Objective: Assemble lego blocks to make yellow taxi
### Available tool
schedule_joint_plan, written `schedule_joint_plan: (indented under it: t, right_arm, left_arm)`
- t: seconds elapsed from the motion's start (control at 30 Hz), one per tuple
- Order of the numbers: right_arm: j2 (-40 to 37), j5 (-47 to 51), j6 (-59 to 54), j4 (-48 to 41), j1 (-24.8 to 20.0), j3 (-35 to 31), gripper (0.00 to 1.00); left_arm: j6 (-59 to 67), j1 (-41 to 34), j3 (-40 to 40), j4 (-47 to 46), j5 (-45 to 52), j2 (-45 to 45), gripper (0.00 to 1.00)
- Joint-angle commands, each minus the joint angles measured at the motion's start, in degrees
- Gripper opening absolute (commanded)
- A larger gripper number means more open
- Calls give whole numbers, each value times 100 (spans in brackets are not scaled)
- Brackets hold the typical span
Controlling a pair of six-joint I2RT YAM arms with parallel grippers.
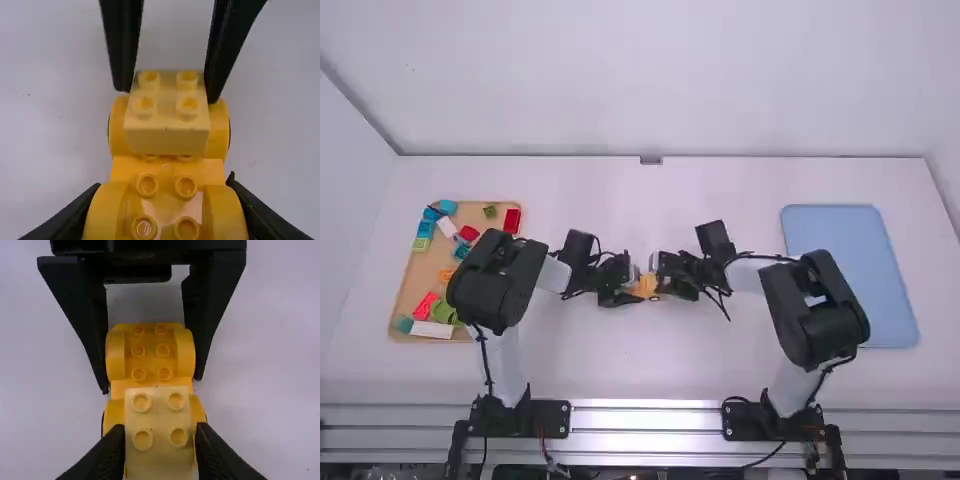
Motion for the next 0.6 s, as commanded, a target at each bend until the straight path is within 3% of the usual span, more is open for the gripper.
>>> schedule_joint_plan:
  t: [0.0,0.03,0.1,0.2,0.37,0.47,0.5,0.57]
  right_arm:
    - [63,155,44,-26,35,9,49]
    - [63,181,94,-20,24,9,57]
    - [63,177,216,42,22,9,63]
    - [61,37,315,203,-33,9,64]
    - [61,-1292,-33,446,-289,9,64]
    - [61,-1768,-125,385,-459,2,53]
    - [72,-1714,-101,326,-492,0,38]
    - [72,-1458,-101,177,-494,0,23]
  left_arm:
    - [-83,-31,-131,-173,-111,87,27]
    - [-83,-48,-131,-175,-111,87,27]
    - [-83,-48,-131,-170,-111,90,27]
    - [-83,-48,-131,-170,-111,87,27]
    - [-83,-11,-131,-192,-109,87,27]
    - [-81,-39,-131,-192,-114,90,27]
    - [-83,-50,-131,-186,-114,87,27]
    - [-81,-48,-131,-166,-114,87,27]
